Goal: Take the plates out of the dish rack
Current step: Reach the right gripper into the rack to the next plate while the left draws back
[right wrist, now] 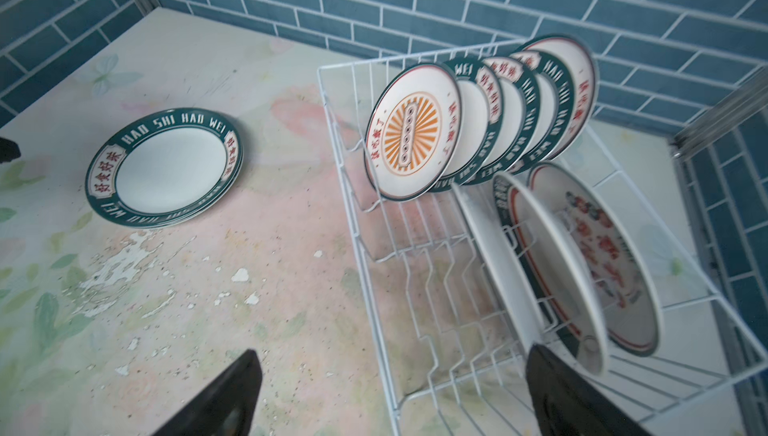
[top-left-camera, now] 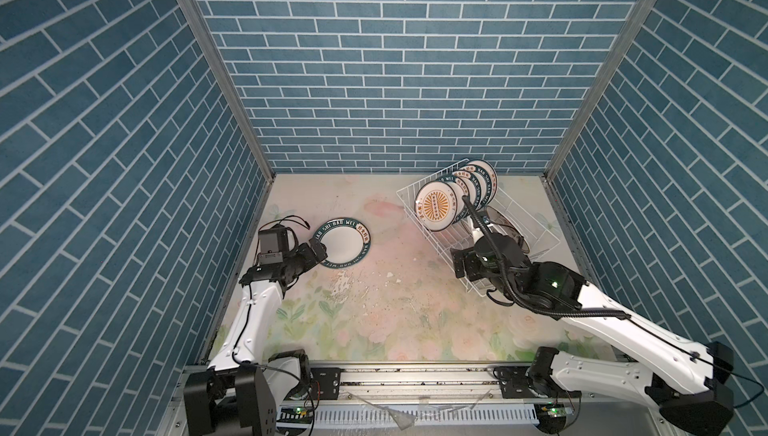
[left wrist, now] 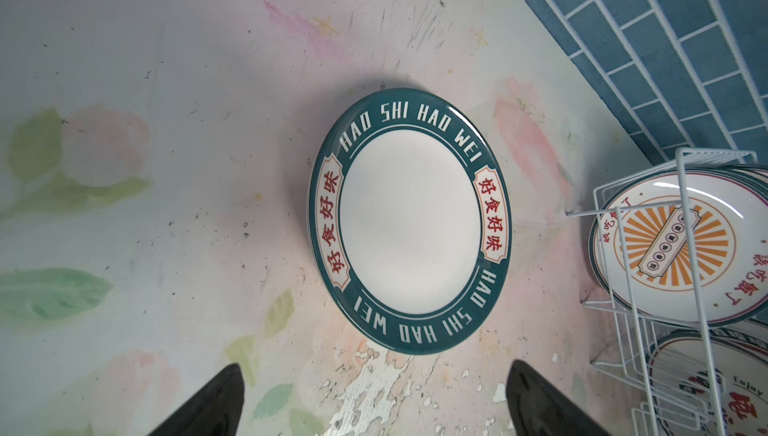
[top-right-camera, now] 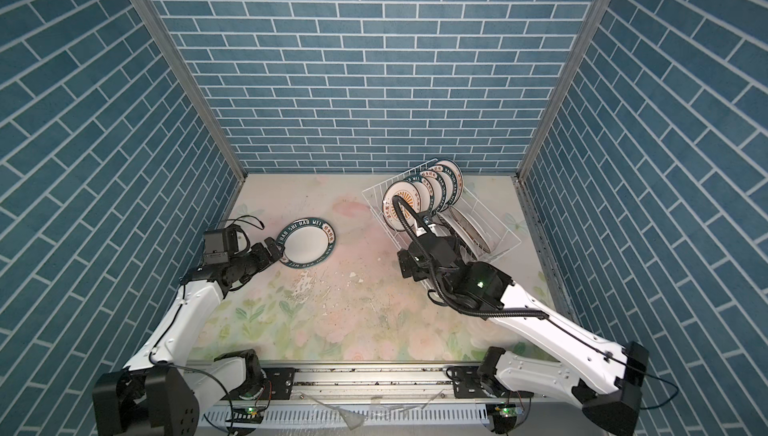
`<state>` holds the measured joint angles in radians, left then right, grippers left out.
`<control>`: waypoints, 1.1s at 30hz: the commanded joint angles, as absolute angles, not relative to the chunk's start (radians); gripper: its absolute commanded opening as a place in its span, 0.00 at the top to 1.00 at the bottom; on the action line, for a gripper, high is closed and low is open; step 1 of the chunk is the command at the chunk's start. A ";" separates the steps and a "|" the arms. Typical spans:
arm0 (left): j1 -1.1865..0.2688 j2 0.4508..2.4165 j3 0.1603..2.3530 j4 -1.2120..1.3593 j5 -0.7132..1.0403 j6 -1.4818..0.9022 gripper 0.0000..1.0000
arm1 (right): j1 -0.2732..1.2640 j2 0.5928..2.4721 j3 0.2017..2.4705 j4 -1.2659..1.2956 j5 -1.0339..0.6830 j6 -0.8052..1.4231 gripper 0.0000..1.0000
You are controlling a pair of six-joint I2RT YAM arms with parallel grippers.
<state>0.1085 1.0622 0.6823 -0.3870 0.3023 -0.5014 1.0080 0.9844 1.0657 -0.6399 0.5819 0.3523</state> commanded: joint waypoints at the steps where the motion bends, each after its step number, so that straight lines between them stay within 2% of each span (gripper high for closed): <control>1: 0.045 1.037 0.662 -0.403 0.247 -0.507 0.01 | 1.011 0.924 0.991 -0.628 0.705 0.190 0.01; 5: -0.048 1.042 0.648 -0.372 0.216 -0.515 0.01 | 1.010 0.883 0.923 -0.578 0.712 0.115 0.01; 11: -0.174 1.074 0.664 -0.410 0.168 -0.511 0.01 | 1.003 0.918 0.920 -0.635 0.769 0.168 0.04; 14: -0.204 1.076 0.647 -0.402 0.179 -0.521 0.01 | 0.991 0.943 0.914 -0.642 0.766 0.194 0.11; 17: -0.256 1.082 0.651 -0.423 0.129 -0.521 0.01 | 0.974 0.981 0.920 -0.654 0.748 0.223 0.13; 27: -0.280 1.101 0.659 -0.411 0.192 -0.510 0.01 | 0.850 1.076 0.907 -0.646 0.664 0.263 0.18; 33: -0.331 1.124 0.694 -0.437 0.170 -0.521 0.01 | 0.804 1.126 0.912 -0.636 0.597 0.247 0.21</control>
